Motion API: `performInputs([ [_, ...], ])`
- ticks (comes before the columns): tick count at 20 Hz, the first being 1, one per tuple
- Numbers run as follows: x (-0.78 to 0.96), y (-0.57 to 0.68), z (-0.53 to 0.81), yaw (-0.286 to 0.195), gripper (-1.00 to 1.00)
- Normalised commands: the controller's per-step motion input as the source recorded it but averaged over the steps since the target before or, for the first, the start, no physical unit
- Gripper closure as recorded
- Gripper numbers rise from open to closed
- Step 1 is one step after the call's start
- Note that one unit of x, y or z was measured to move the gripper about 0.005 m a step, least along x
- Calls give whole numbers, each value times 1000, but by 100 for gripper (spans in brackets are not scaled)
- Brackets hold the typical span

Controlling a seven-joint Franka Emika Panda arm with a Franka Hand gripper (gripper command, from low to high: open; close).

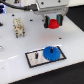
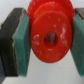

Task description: Insert the blue gear onto the right peg, followed by the red gear

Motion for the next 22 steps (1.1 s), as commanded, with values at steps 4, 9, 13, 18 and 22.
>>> performInputs([
  [4,861,-84,235,0,100],
  [9,830,-102,198,0,100],
  [13,790,-82,169,0,100],
  [18,695,-175,92,0,100],
  [22,492,-228,16,0,100],
])
